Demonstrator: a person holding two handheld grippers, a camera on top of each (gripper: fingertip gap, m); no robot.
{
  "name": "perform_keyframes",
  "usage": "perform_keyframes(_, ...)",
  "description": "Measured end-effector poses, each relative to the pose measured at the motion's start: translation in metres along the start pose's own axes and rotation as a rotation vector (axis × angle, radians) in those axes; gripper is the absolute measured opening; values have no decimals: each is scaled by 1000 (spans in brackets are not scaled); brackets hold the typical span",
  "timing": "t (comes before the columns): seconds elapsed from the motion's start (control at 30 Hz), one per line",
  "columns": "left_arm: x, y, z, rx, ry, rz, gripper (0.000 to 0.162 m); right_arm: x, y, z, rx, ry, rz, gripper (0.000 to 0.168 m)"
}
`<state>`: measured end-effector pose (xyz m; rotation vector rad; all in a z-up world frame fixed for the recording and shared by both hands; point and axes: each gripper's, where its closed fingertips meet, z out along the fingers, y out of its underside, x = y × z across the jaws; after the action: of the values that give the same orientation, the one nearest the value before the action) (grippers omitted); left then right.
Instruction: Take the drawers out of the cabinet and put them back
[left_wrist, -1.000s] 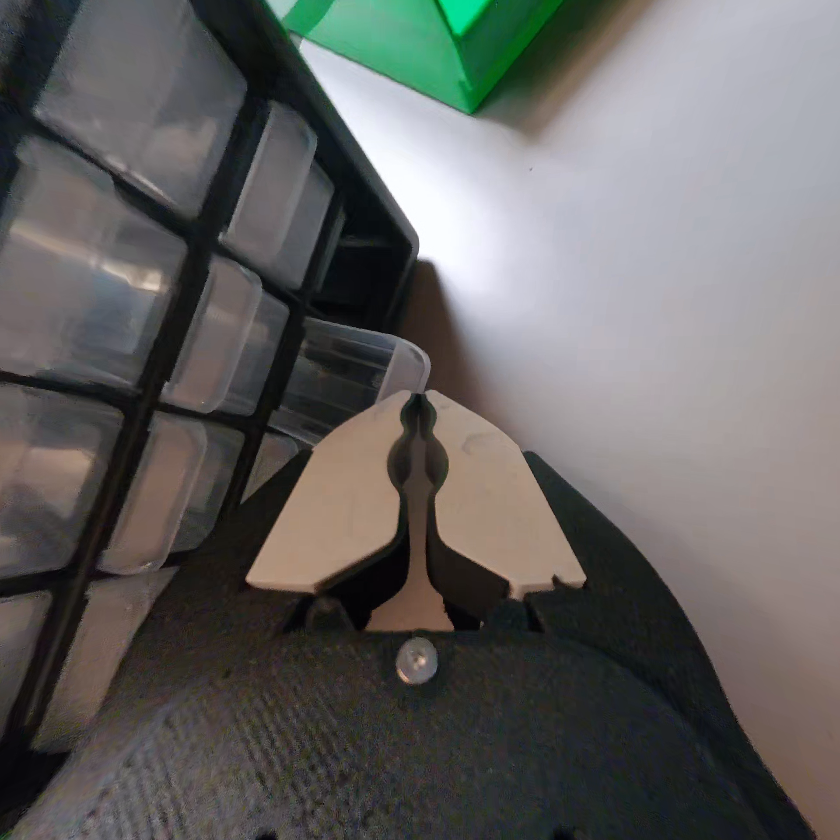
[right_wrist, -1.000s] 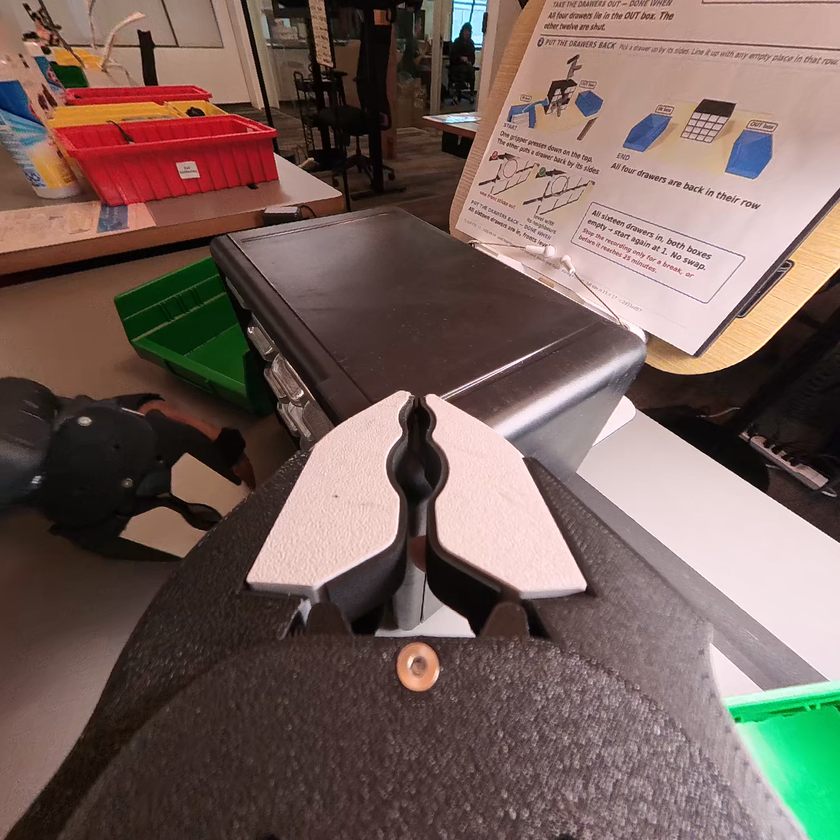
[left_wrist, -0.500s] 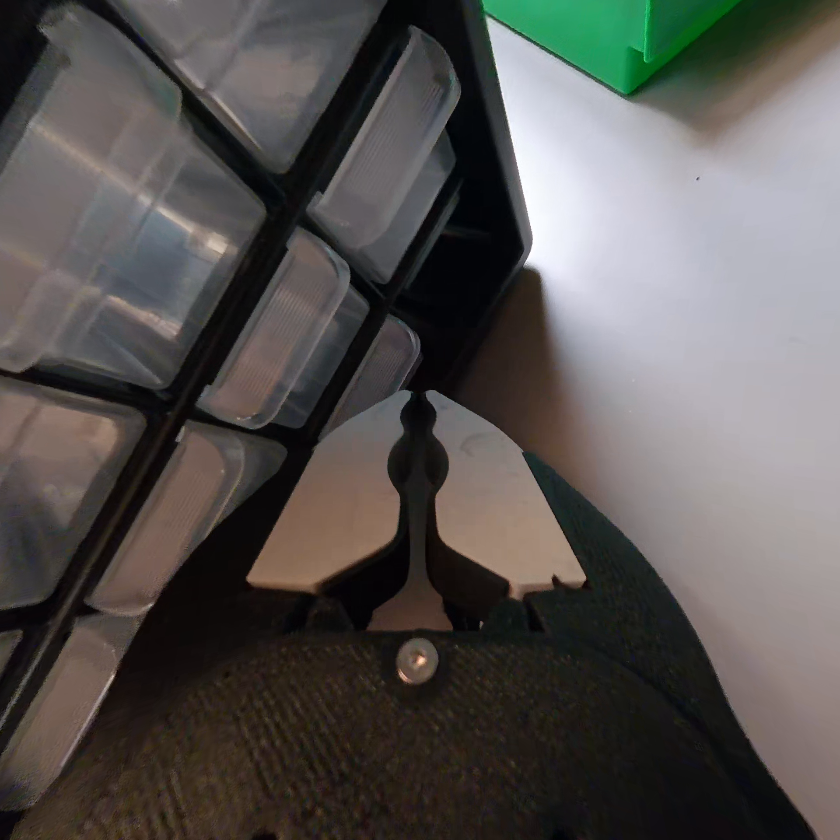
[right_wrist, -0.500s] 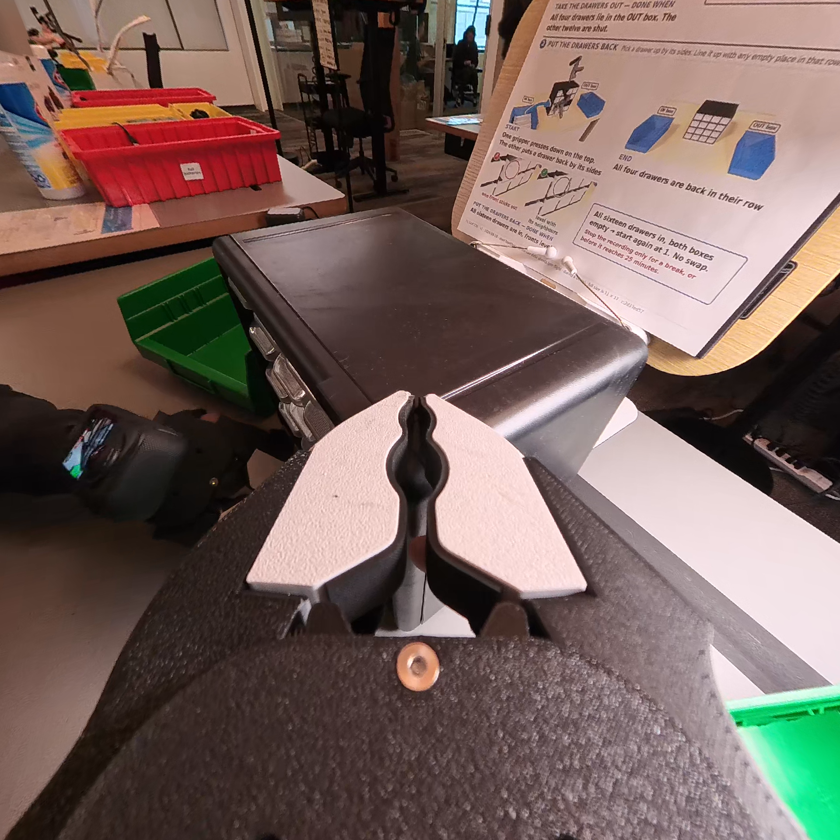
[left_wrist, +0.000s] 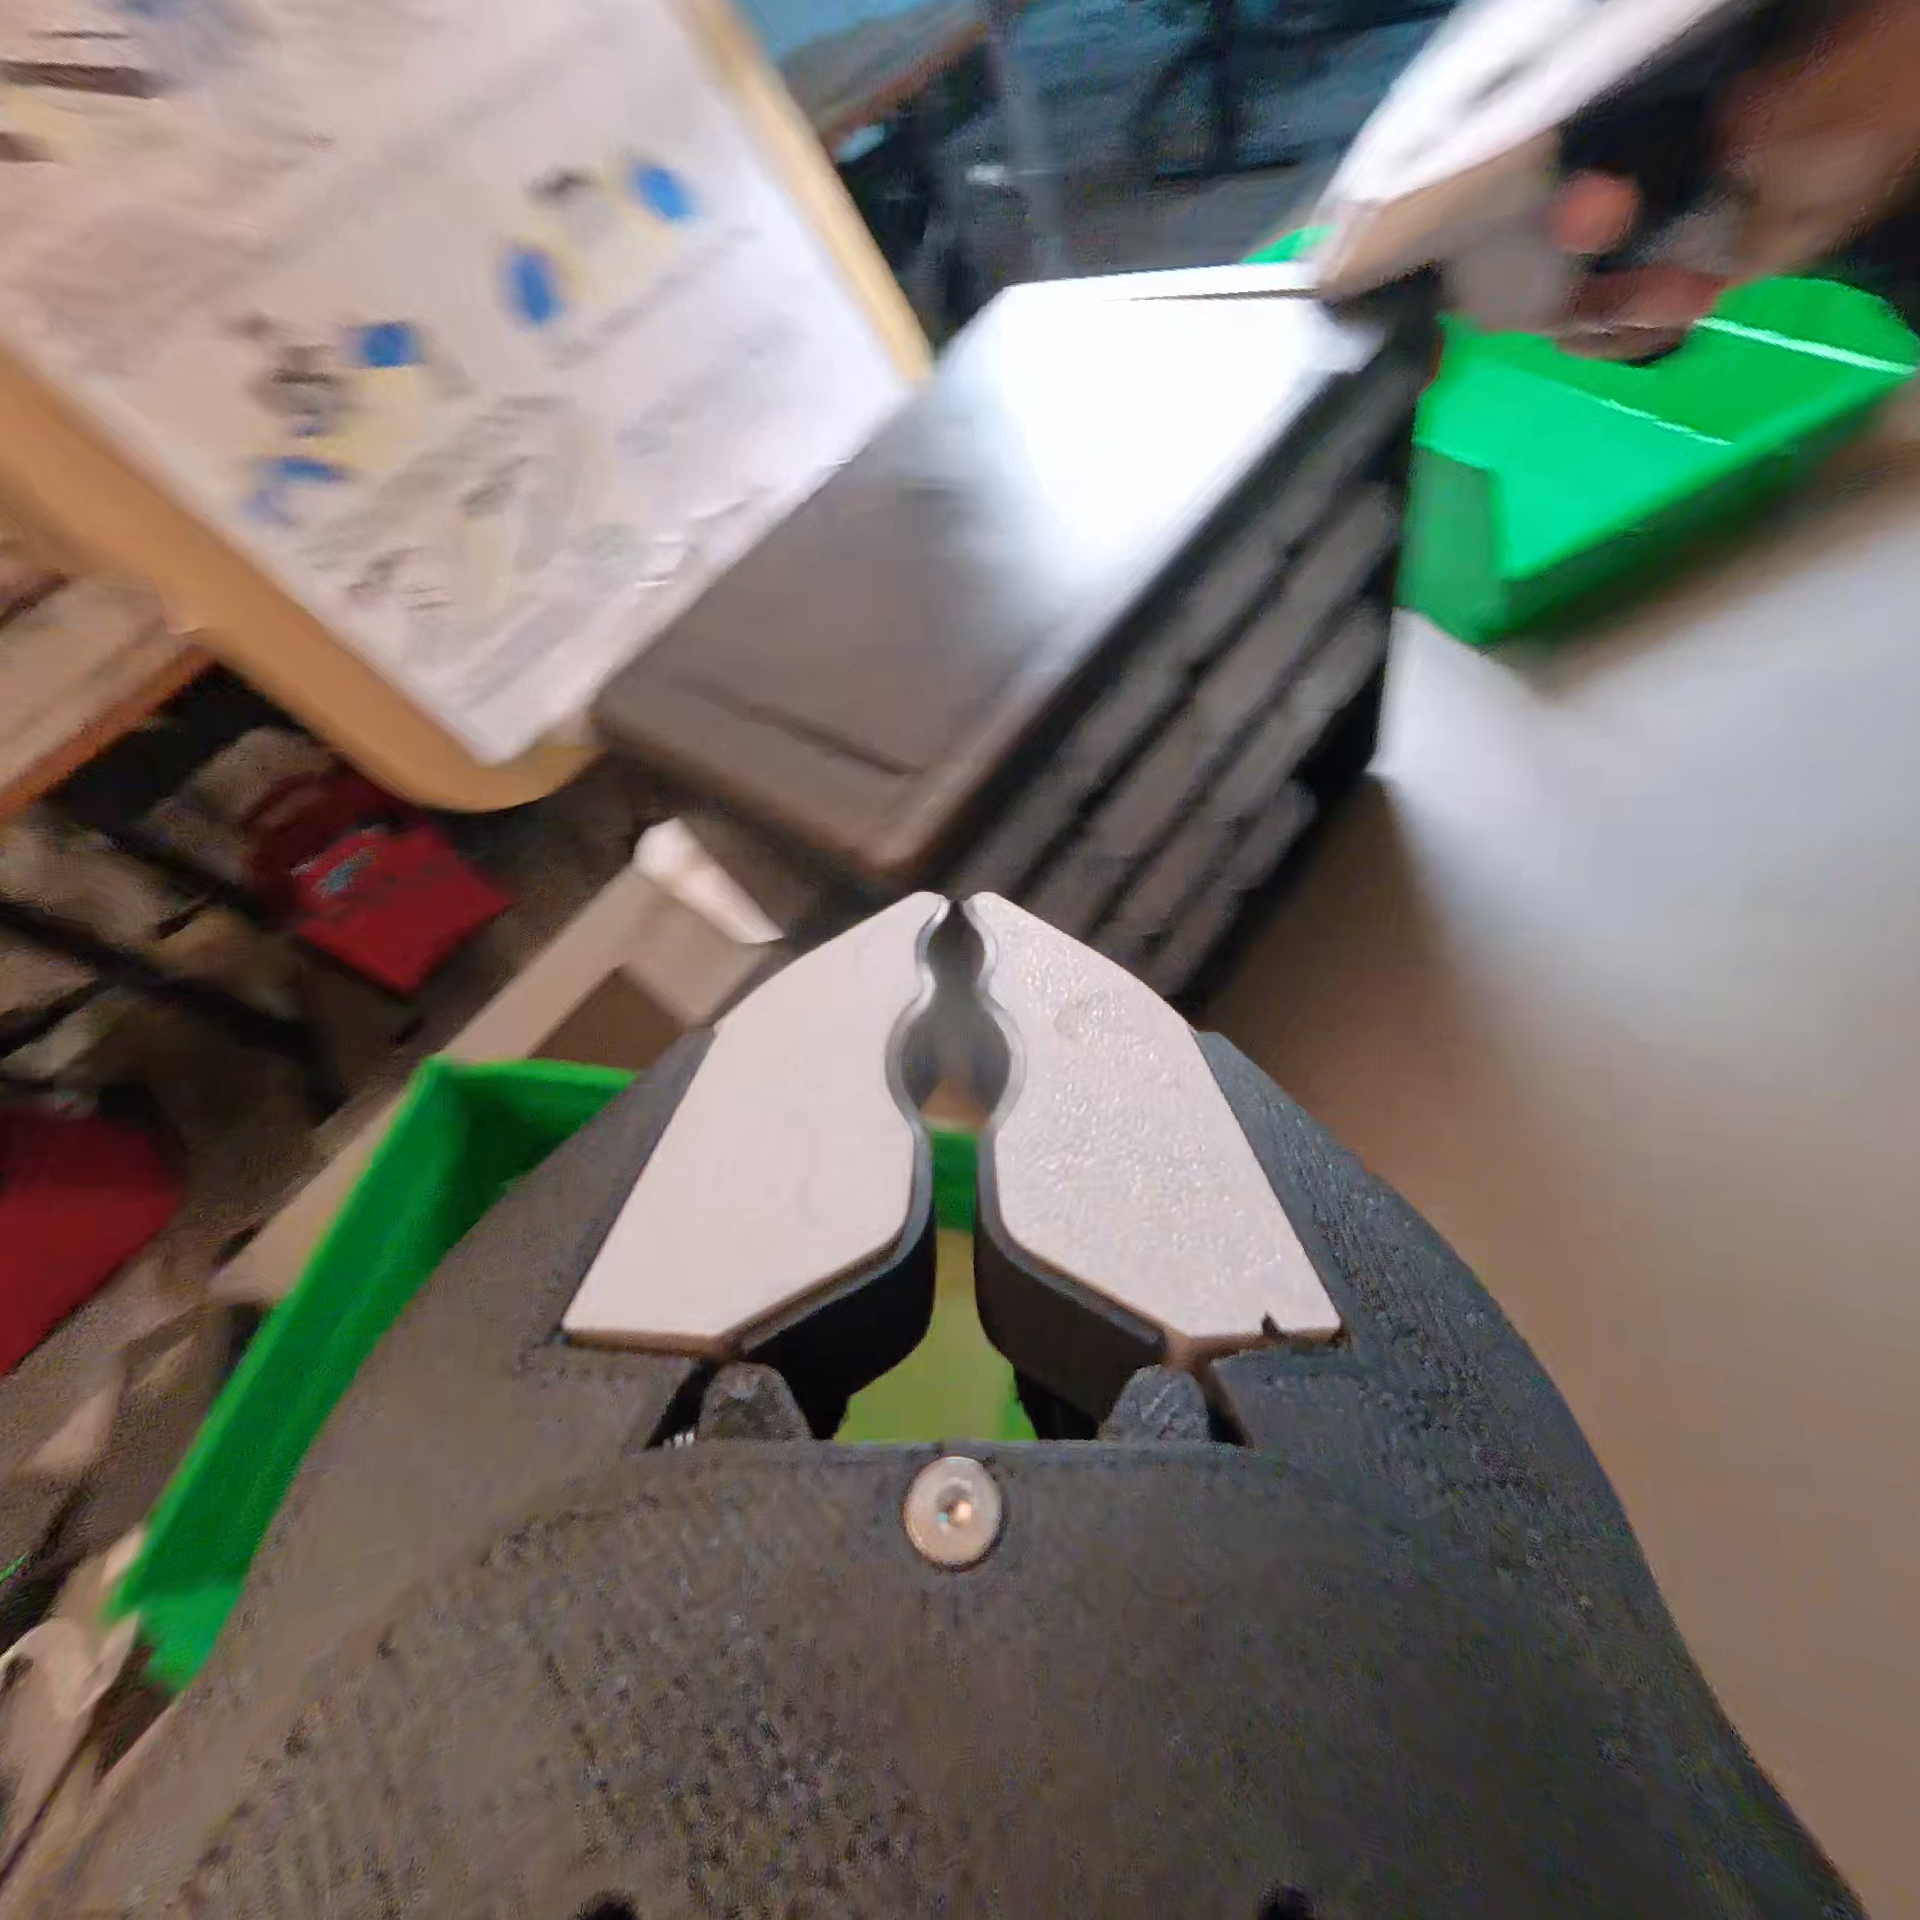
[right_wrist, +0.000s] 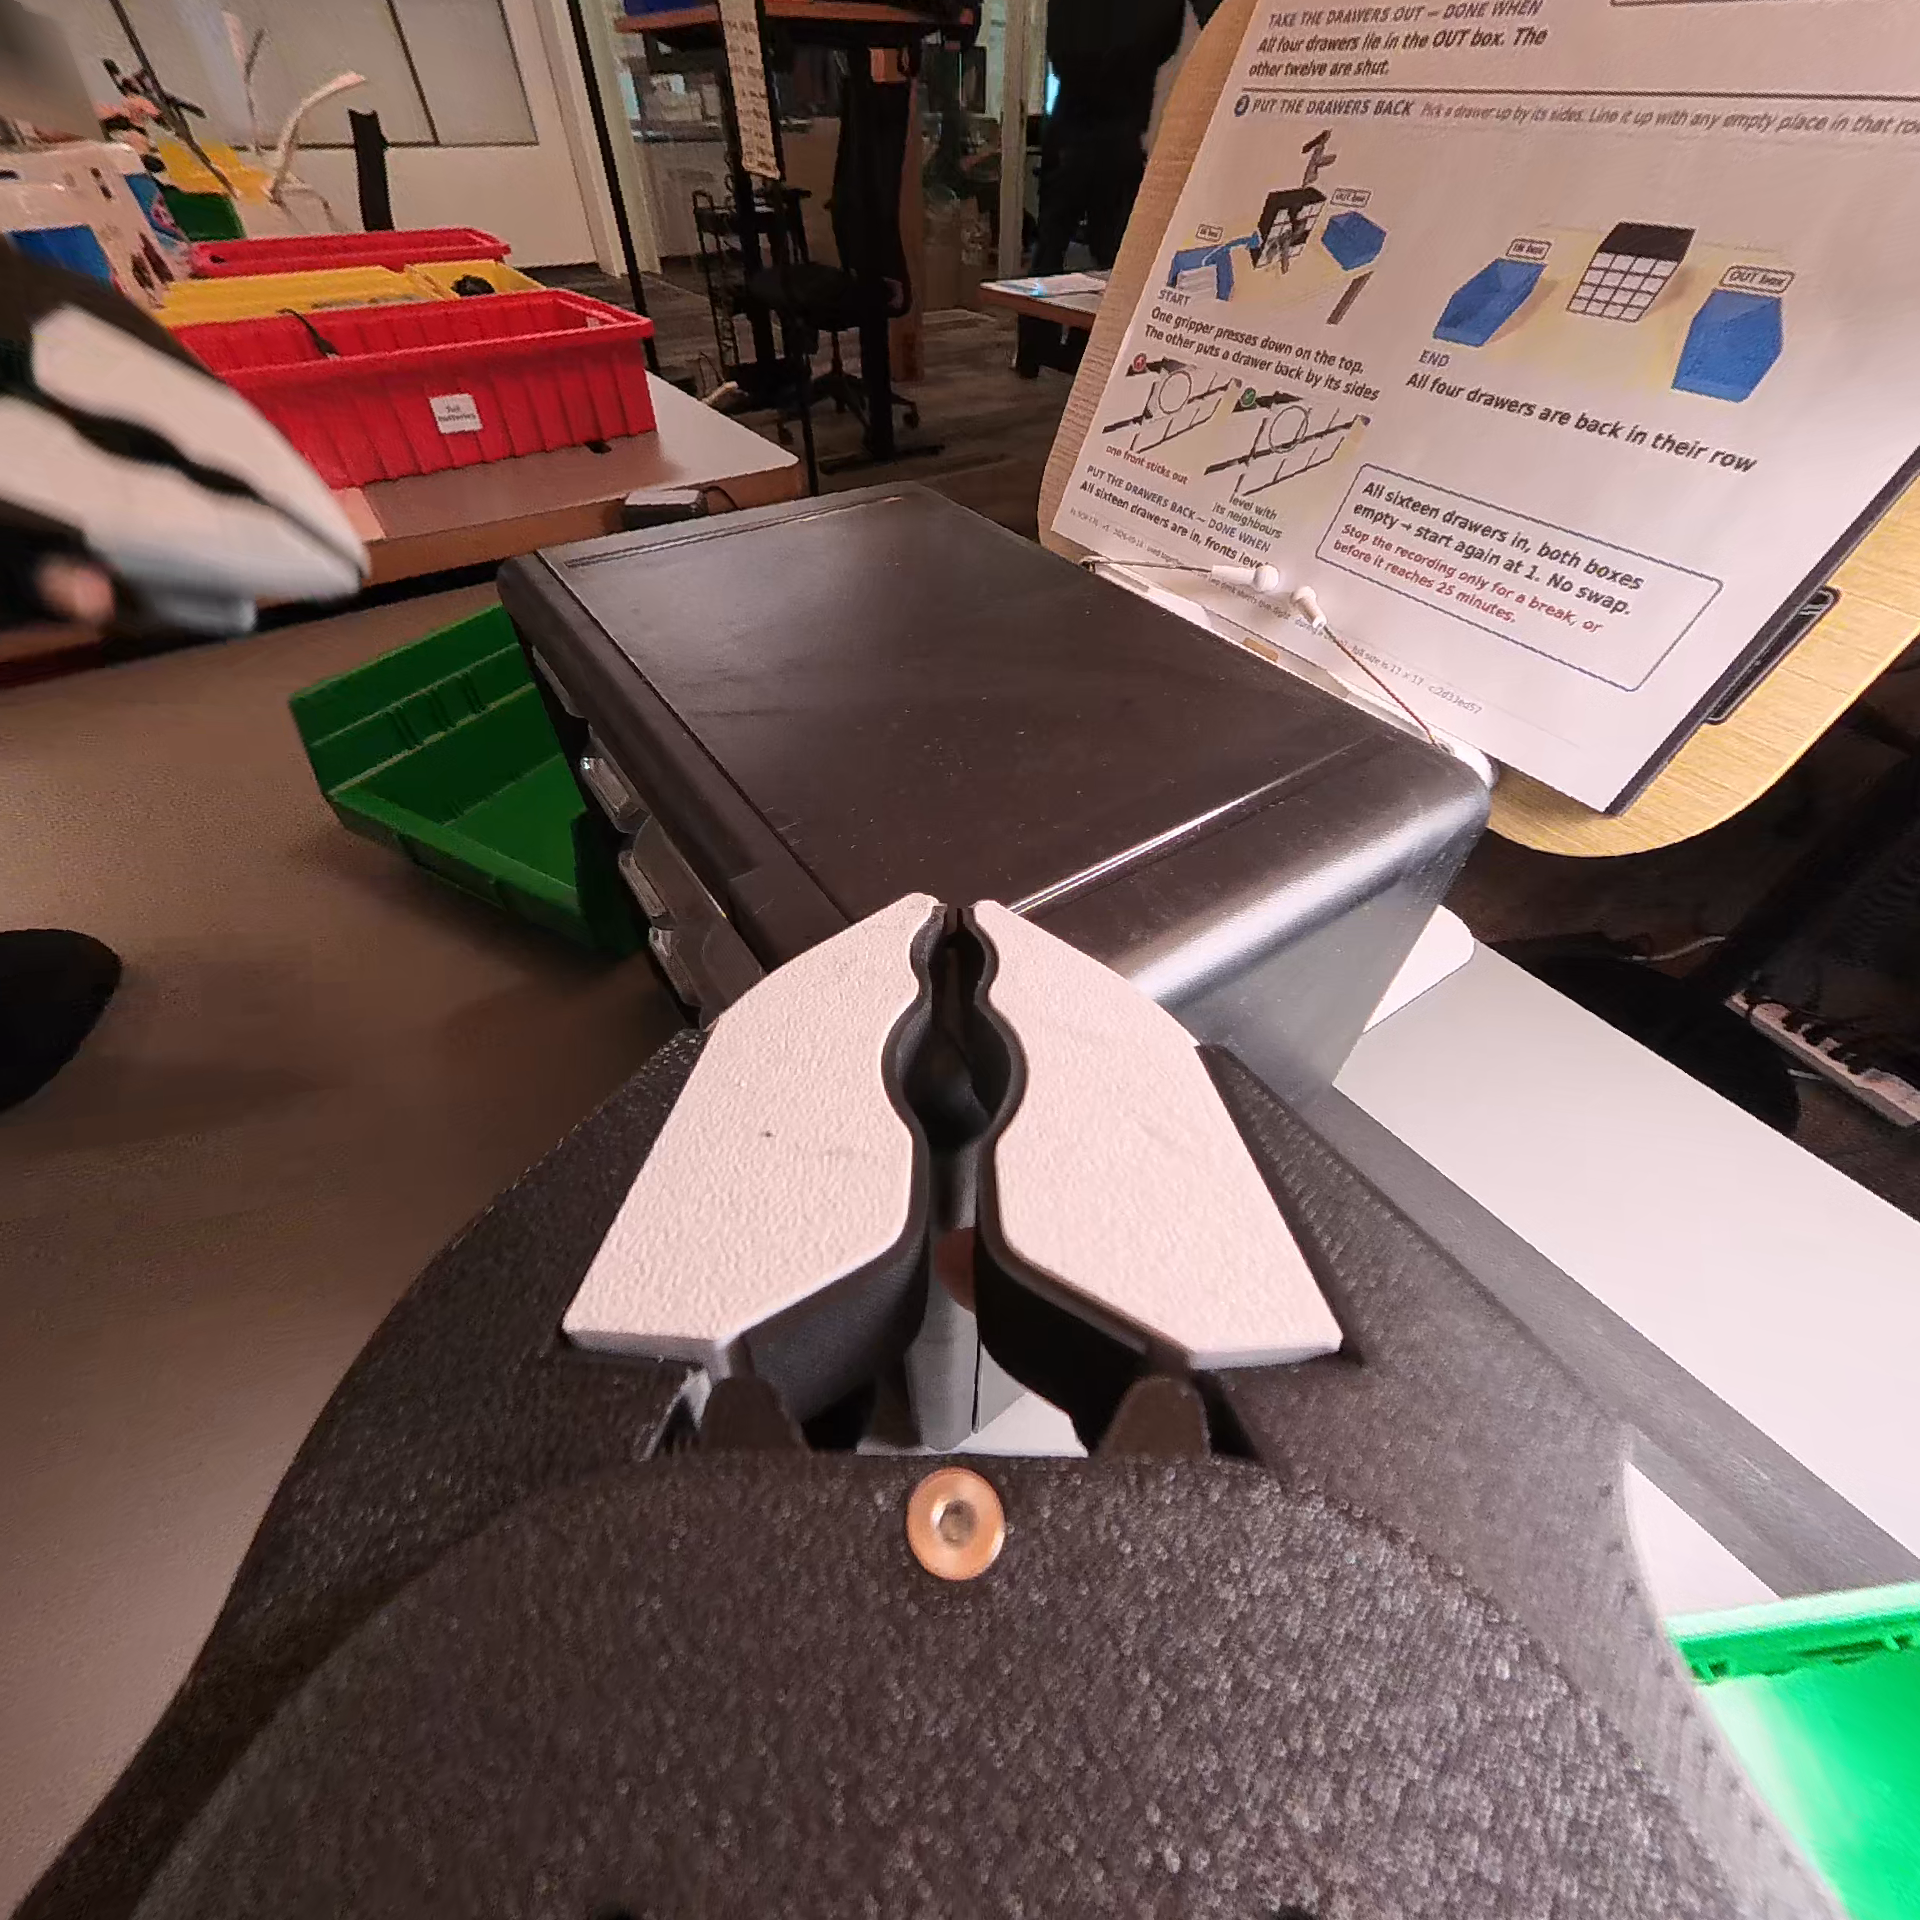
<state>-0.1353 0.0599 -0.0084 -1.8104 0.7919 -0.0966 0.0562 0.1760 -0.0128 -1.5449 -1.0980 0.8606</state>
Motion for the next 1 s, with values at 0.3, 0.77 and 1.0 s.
perform_keyframes(0.3,-163,139,-20,-570,-268,-10,19,0,0,0,-2,7,-1,1)
perform_keyframes(0.77,-203,301,10,-1280,-156,233,7,0,0,0,2,-9,4,2)
perform_keyframes(1.0,-141,283,7,-1267,8,183,3,0,0,0,-1,-6,1,2)
